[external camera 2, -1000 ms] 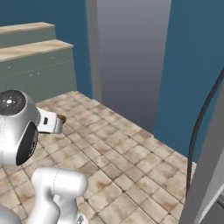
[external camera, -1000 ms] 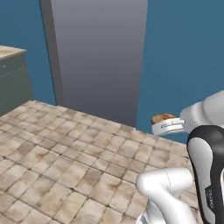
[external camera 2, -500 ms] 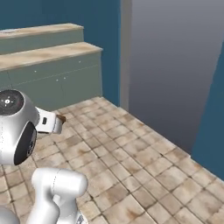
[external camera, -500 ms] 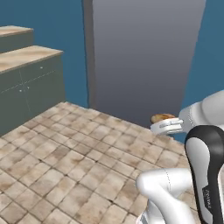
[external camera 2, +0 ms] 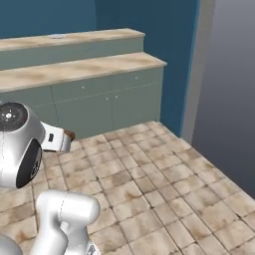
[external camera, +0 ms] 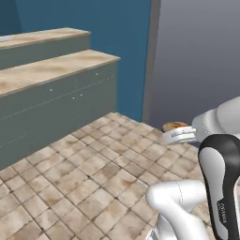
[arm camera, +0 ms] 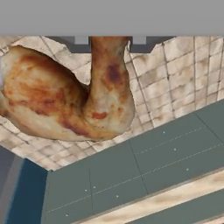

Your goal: Take the cheese, chicken drumstick, and mushroom from the fridge and place them on the plate on the dining counter to create an appetizer plate.

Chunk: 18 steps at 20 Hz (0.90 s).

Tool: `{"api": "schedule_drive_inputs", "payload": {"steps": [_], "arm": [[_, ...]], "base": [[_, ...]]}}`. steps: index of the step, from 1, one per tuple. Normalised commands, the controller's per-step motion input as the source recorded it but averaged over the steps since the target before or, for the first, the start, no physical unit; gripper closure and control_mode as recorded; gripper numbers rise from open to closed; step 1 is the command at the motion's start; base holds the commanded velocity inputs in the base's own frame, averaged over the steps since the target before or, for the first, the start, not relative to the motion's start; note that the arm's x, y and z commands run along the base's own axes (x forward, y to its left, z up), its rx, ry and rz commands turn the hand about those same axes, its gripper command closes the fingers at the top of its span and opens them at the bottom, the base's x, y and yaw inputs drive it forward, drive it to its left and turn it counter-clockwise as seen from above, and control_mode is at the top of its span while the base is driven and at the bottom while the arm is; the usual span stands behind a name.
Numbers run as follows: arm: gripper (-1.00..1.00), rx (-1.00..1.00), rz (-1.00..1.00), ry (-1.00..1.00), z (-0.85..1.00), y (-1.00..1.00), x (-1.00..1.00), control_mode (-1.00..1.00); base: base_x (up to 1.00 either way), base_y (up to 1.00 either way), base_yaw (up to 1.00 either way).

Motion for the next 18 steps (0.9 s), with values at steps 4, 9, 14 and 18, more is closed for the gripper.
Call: {"api": "schedule_drive_inputs", "payload": {"steps": [4,9,14,18], "arm": [[1.00,0.00,0.00,0.00,0.00,0.00,0.00,1.00],[1.00,0.00,0.00,0.00,0.00,0.00,0.00,1.00],[1.00,0.00,0.00,0.00,0.00,0.00,0.00,1.00],[1.00,0.00,0.00,0.00,0.00,0.00,0.00,1.00]], "base": [[1.00,0.59,0.31],[1.00,0.49,0.27],[1.00,0.56,0.24],[0.86,0.67,0.23]]}}
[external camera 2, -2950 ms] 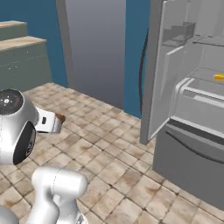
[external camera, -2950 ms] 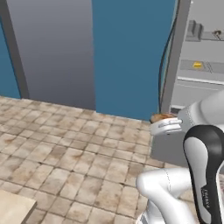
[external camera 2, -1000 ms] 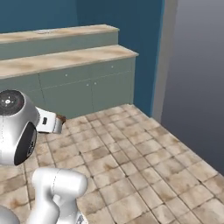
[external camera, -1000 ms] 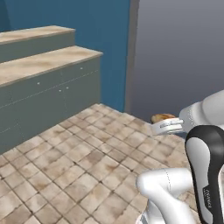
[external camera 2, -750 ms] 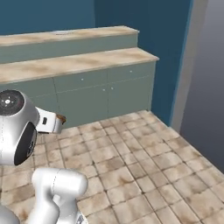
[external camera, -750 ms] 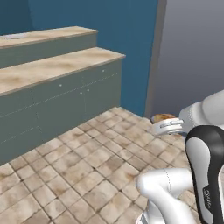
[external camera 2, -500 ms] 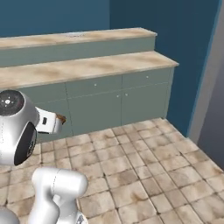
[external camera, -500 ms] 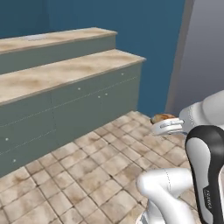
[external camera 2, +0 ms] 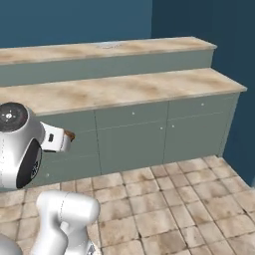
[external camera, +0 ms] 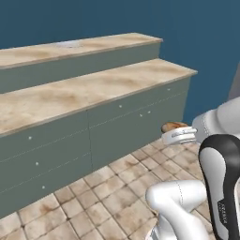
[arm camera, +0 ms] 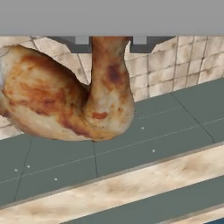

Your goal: Take the cheese, chicken drumstick, and mushroom from the fridge and place them on the plate on the dining counter to create an appetizer plate.

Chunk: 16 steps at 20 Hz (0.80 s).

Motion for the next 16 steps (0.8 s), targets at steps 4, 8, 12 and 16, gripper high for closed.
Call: {"api": "schedule_drive_inputs", "payload": {"steps": [4,8,12,16], "arm": [[1.00,0.00,0.00,0.00,0.00,0.00,0.00,1.00],[1.00,0.00,0.00,0.00,0.00,0.00,0.00,1.00],[1.00,0.00,0.00,0.00,0.00,0.00,0.00,1.00],[1.00,0.00,0.00,0.00,0.00,0.00,0.00,1.00]], "base": [[0.26,0.94,0.25],[0.04,1.00,0.24],[0.01,1.00,0.23],[0.02,1.00,0.24]]}}
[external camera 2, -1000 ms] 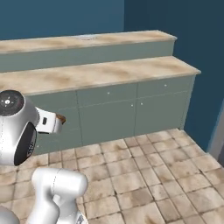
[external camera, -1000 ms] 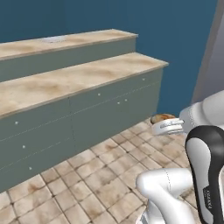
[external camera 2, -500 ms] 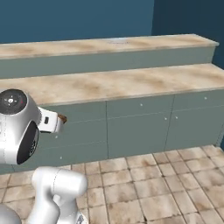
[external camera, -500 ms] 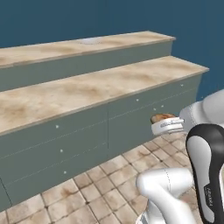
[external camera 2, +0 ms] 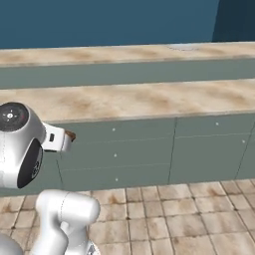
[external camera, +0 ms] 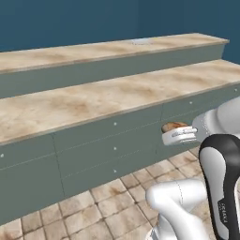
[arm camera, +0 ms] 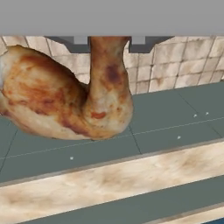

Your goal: Take the cheese, chicken drumstick, and mushroom from the fridge and place them on the plate on the dining counter to create an appetizer plate.

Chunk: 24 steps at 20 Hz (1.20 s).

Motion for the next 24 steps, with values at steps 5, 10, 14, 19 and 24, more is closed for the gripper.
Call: {"api": "schedule_drive_inputs", "payload": {"steps": [5,10,14,19,24], "arm": [[1.00,0.00,0.00,0.00,0.00,0.00,0.00,1.00],[1.00,0.00,0.00,0.00,0.00,0.00,0.00,1.00],[1.00,0.00,0.00,0.00,0.00,0.00,0.00,1.00],[1.00,0.00,0.00,0.00,0.00,0.00,0.00,1.00],[1.00,0.00,0.00,0.00,0.00,0.00,0.00,1.00]], "base": [[0.07,1.00,0.23],[0.15,1.00,0.20],[0.25,1.00,0.15],[0.45,1.00,0.07],[0.50,1.00,0.03]]}}
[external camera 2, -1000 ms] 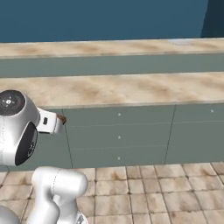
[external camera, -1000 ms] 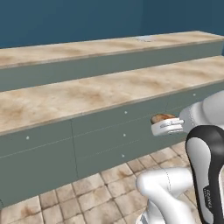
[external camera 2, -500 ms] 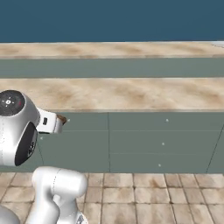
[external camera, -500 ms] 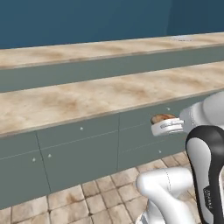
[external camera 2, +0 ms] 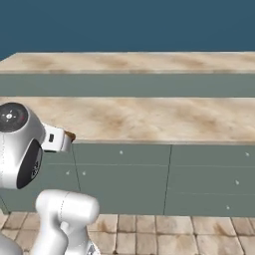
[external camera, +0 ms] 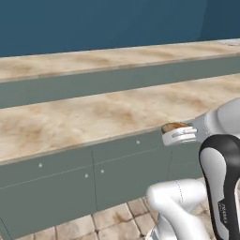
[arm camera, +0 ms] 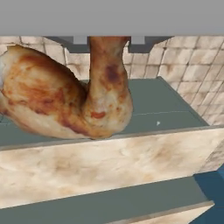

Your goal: Take the cheese, chicken drumstick, and mushroom from the fridge and place them on the plate on the dining counter to create an appetizer plate.

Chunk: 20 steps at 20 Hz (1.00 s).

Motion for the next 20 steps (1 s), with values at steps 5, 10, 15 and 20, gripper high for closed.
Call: {"api": "schedule_drive_inputs", "payload": {"steps": [5,10,15,20], "arm": [[1.00,0.00,0.00,0.00,0.00,0.00,0.00,1.00],[1.00,0.00,0.00,0.00,0.00,0.00,0.00,1.00],[1.00,0.00,0.00,0.00,0.00,0.00,0.00,1.00],[1.00,0.00,0.00,0.00,0.00,0.00,0.00,1.00]], "base": [[0.31,1.00,0.04],[0.02,1.00,0.06],[0.00,1.00,0.06],[0.00,1.00,0.04]]}}
